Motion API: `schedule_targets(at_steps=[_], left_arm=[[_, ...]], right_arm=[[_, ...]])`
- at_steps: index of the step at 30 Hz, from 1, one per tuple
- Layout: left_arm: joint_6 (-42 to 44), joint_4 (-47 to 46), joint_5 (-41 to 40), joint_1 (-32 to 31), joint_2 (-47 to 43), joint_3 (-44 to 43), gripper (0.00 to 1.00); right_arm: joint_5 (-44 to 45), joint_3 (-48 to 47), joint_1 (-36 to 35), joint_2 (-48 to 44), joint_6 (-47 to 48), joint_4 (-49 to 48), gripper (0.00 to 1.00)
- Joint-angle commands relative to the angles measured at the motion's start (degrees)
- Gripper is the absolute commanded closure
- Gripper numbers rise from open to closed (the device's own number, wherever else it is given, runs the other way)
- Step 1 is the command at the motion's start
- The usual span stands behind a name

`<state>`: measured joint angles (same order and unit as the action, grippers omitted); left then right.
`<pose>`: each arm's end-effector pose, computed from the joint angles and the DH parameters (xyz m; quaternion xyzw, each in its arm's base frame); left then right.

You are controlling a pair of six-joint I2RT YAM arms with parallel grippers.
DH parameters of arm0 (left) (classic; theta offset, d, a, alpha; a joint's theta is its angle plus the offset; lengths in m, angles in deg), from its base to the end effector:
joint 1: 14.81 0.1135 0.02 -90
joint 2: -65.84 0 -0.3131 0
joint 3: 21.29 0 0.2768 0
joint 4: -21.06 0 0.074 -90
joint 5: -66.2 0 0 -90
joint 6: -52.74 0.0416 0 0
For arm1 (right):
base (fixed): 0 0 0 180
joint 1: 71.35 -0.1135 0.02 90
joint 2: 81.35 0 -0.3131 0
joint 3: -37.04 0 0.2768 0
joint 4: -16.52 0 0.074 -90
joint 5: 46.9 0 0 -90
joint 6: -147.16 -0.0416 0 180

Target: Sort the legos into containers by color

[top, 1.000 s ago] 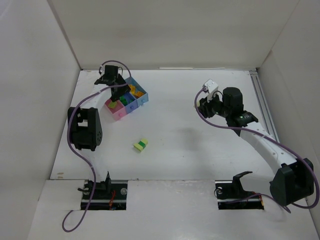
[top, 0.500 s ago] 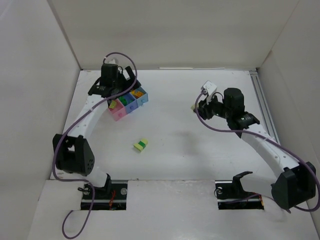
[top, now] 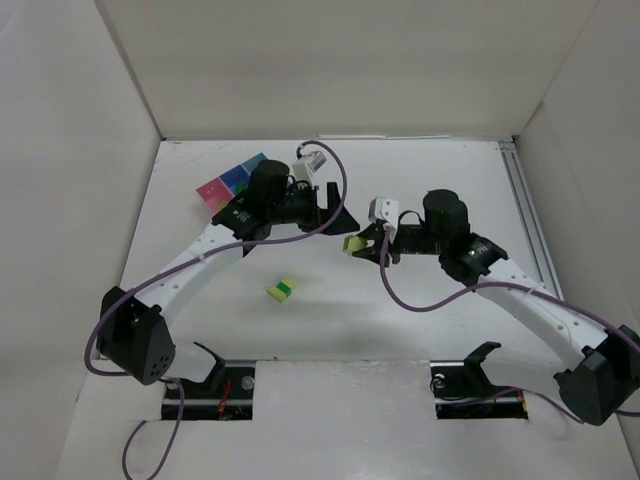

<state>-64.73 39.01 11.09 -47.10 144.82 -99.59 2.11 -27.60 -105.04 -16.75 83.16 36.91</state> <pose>0.2742 -0.2014 0.3830 0.2073 0.7668 -0.4884 0.3612 0.2023 0.1677 0.3599 -0.5561 0.5675 0.3226 0.5144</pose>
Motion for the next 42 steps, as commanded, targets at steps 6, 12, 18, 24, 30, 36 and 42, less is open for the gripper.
schedule_targets(at_steps=[6, 12, 18, 24, 30, 36, 42], left_arm=[[1.70, -6.66, 9.75, -0.75, -3.83, 3.20, 0.10], [0.32, -10.17, 13.87, -0.75, -4.89, 5.92, 0.17], [-0.22, -13.06, 17.40, -0.75, -3.84, 5.92, 0.53], [-1.80, -15.36, 19.77, -0.75, -2.52, 5.92, 0.51], [-2.33, -16.59, 21.62, -0.75, -2.52, 5.92, 0.70], [-4.18, -16.42, 19.78, -0.75, -3.12, 5.92, 1.00], [-6.89, -15.28, 13.28, 6.78, -7.43, 7.24, 1.00]], right_arm=[[1.08, -1.14, -1.46, -3.25, 0.81, -5.59, 1.00], [2.23, -1.14, -1.46, -3.78, -0.51, -6.82, 1.00], [3.55, -1.76, -1.46, -2.64, -1.13, -7.44, 1.00], [2.49, -2.37, -1.99, -2.64, -0.60, -7.44, 1.00], [5.22, -2.37, -1.99, -2.64, -1.12, -7.96, 1.00], [5.83, -1.85, -1.99, -2.64, -1.13, -7.97, 1.00], [11.45, 2.19, -1.99, -5.79, -2.27, -6.48, 1.00]])
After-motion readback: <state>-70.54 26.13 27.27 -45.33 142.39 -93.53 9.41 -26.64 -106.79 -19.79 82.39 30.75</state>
